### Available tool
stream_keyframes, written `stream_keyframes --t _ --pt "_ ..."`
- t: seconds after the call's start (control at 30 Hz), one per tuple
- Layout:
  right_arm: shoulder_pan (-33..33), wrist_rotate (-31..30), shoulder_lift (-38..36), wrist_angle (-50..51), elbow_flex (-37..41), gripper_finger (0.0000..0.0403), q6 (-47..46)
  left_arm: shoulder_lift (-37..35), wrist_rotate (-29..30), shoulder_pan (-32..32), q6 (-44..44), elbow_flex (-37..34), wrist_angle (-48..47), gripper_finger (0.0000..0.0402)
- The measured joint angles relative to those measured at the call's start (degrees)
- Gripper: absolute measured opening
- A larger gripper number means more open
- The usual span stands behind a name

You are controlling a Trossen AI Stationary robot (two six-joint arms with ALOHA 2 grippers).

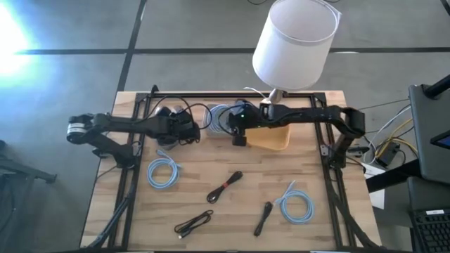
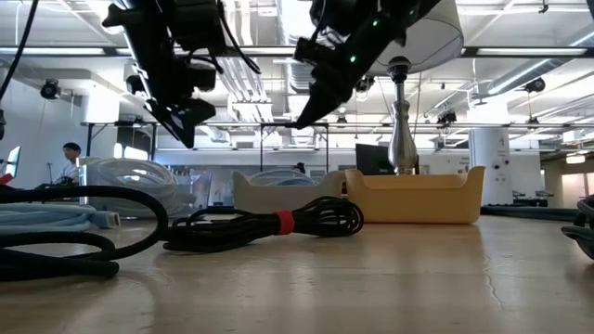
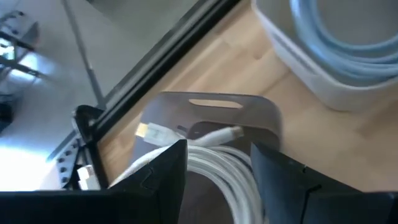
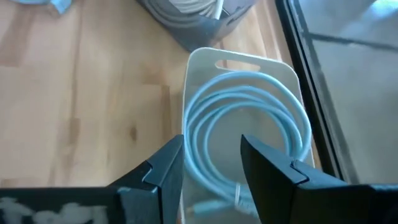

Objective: Pick & Place USB Port
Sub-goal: Put the top blue HDMI cable into the gray bin

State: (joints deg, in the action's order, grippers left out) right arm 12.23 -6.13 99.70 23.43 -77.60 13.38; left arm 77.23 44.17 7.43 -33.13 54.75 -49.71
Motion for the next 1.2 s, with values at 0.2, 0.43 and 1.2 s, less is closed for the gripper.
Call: stream_keyframes --t 0.2,0.43,1.2 --pt "-0.8 0.1 -5.9 6.1 1.7 0.015 -2.7 -4.0 -3.5 -5.1 -1.7 0.0 -0.2 0.0181" --pt "-4.3 0.3 -13.9 5.2 9.6 0.0152 -6.6 -8.9 -7.9 -14.4 -3.7 -0.8 -0.2 0.0181" --pt "-13.1 0.6 -27.4 -12.4 32.9 0.0155 -17.6 1.1 -26.2 -31.0 -17.7 -1.7 2.0 0.0181"
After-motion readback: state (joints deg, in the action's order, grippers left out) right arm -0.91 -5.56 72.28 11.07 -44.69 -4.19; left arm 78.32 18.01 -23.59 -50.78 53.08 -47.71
